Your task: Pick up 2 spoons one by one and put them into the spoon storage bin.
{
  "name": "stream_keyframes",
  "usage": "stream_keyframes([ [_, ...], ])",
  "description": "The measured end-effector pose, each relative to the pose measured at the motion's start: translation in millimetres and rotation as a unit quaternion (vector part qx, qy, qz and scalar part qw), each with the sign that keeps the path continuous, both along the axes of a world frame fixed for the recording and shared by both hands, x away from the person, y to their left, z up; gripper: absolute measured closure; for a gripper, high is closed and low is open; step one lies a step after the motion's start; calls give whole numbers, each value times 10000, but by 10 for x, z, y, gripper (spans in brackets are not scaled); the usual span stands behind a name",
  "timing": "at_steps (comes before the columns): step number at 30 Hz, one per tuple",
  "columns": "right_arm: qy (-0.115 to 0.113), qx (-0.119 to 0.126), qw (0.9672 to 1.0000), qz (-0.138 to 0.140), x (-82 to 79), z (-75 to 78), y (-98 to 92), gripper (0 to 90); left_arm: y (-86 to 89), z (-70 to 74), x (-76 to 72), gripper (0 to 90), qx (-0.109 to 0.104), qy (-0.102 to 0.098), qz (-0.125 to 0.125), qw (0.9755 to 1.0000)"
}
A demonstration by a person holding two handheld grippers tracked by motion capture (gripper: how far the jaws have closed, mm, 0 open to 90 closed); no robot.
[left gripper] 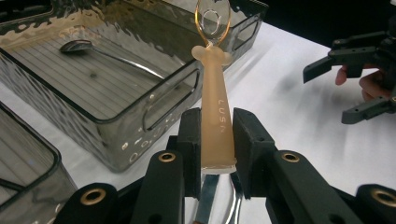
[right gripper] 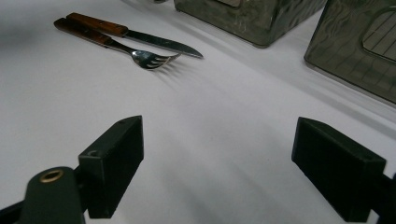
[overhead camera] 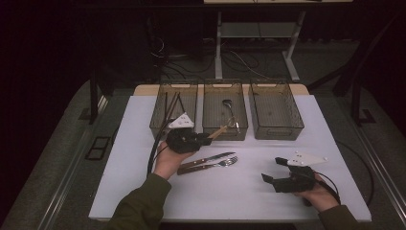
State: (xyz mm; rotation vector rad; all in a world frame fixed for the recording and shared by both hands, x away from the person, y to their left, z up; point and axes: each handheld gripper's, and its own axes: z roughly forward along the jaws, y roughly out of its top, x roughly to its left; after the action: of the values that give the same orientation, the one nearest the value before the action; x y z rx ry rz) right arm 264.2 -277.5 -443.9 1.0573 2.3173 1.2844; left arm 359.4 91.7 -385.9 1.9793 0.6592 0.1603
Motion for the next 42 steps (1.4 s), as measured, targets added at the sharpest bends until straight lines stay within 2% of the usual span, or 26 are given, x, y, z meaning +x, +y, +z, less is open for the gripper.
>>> stream_keyframes([
  [9, 8, 0, 10000, -16, 1, 1, -6, 168, -63, 55, 221, 731, 41, -32, 133, 9999],
  [13, 16, -7, 10000, -7, 2, 0, -4, 168, -108, 98, 332, 731, 30, 18, 182, 9998],
  [17, 16, -6, 10000, -6, 1, 1, -4, 168, -171, 143, 452, 731, 109, -4, 202, 9997],
  [21, 19, -7, 10000, -8, 3, 1, -6, 168, -223, 179, 582, 730, 162, 47, 279, 9995],
  [26, 10, -1, 10000, -8, 0, 3, -7, 168, -294, 184, 723, 730, 339, 136, 379, 9986],
  [34, 4, 3, 10000, 23, -4, 6, -6, 168, -387, 101, 914, 729, 614, 300, 510, 9964],
  [35, 4, -3, 10000, 21, -3, 6, -9, 168, -392, 94, 936, 729, 696, 320, 506, 9958],
  [36, 19, 7, 10000, 0, -3, 7, -10, 168, -411, 81, 951, 729, 679, 360, 562, 9955],
  [38, 20, 15, 10000, -8, -3, 8, -15, 168, -423, 69, 980, 729, 781, 421, 591, 9943],
  [40, 24, 21, 10000, 7, -6, 11, -16, 168, -457, 51, 988, 729, 796, 542, 691, 9930],
  [42, 17, 5, 10000, 22, -5, 10, -18, 168, -471, 34, 1005, 728, 935, 625, 696, 9912],
])
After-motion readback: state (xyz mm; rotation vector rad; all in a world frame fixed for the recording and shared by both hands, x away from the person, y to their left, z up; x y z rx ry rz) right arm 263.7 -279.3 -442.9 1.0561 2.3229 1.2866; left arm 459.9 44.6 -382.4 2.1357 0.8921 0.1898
